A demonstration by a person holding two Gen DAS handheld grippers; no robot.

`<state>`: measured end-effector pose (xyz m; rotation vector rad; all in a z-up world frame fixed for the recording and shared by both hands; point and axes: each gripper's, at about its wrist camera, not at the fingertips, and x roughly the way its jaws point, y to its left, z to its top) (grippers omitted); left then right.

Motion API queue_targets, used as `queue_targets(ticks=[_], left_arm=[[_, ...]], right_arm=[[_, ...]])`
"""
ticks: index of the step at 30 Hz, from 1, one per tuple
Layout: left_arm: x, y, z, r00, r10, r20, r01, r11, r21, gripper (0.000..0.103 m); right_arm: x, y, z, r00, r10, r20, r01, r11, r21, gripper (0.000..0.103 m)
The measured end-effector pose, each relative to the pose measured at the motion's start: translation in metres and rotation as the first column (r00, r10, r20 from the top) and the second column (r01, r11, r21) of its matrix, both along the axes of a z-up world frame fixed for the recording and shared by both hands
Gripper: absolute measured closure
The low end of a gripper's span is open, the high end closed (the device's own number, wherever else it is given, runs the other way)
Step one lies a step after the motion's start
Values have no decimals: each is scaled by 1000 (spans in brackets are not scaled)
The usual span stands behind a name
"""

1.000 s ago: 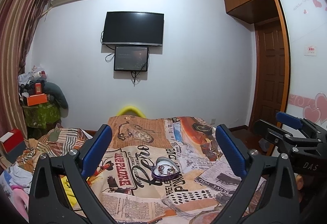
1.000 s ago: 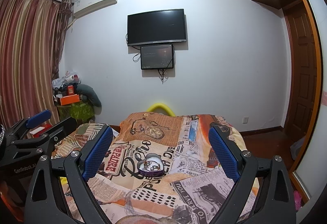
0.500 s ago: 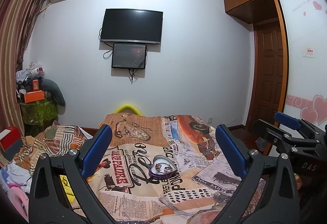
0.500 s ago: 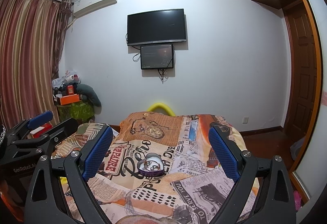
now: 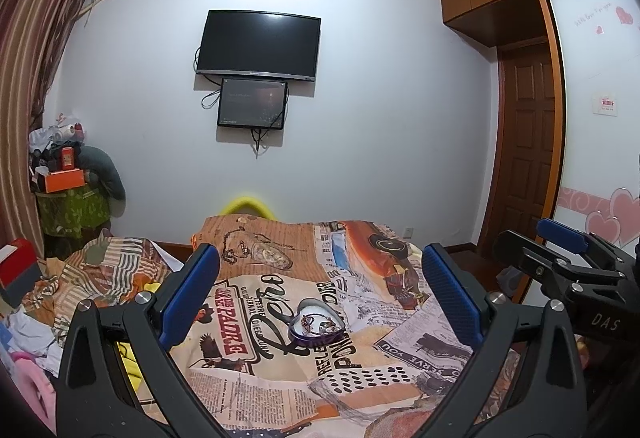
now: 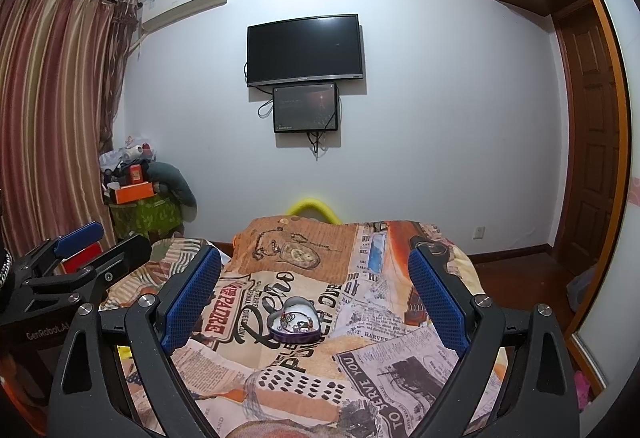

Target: Organize jewelry

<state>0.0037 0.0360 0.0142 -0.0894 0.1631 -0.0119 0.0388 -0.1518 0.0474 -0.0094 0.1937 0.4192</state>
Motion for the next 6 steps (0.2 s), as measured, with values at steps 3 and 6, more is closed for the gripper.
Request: queue_targets(ticks=[3,6], left_arm=[[3,3,-2,1000,-3,-8,3,1000,-6,1],[7,6,-5,1000,1,-20,-1,1000,-14,1]], right_arm=[[2,2,-1,1000,1,-4,-1,1000,-6,10],[5,4,-3,1000,2,-11,-2,1000,-12,10]])
